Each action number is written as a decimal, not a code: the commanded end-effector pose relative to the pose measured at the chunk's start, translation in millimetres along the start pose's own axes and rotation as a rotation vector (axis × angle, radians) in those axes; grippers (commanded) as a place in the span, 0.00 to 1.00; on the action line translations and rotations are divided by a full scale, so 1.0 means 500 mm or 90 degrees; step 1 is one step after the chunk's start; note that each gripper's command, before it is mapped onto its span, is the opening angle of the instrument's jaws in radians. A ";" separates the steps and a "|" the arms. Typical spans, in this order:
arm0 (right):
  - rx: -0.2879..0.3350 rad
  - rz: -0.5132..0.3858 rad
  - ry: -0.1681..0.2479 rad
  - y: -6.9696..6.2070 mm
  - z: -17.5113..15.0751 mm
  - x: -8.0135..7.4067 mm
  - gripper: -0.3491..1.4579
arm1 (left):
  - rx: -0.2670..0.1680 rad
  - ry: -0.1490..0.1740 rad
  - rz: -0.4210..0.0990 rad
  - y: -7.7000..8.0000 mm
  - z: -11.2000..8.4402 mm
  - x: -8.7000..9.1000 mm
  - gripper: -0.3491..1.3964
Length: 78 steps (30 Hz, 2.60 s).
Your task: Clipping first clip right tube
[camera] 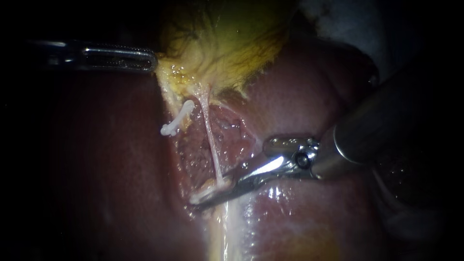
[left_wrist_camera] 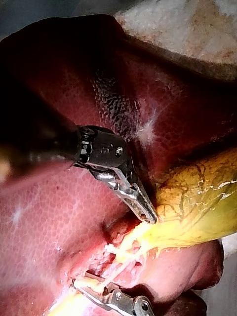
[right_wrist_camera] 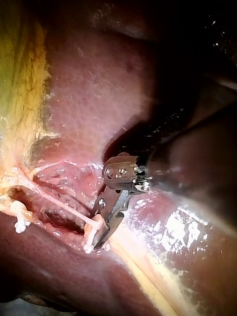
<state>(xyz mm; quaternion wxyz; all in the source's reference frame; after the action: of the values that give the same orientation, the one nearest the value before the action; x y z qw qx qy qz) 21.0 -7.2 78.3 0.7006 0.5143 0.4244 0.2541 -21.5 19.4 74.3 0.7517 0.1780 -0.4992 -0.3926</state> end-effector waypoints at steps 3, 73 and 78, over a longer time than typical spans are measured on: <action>0.000 0.000 0.000 0.0000 0.0000 0.0000 0.12 | 0.000 0.000 0.000 0.0000 0.0000 0.0000 0.00; 0.136 -0.062 0.218 -0.0069 -0.0017 0.0047 0.53 | -0.001 0.000 -0.001 -0.0003 0.0005 -0.0001 0.00; 0.135 -0.055 0.221 -0.0076 -0.0011 0.0045 0.52 | -0.001 -0.002 -0.001 -0.0002 0.0011 -0.0001 0.00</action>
<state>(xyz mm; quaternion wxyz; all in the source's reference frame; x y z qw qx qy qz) 21.3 -6.4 73.9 0.5692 0.5147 0.5845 0.2636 -22.1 19.5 74.5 0.7512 0.1769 -0.4996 -0.3935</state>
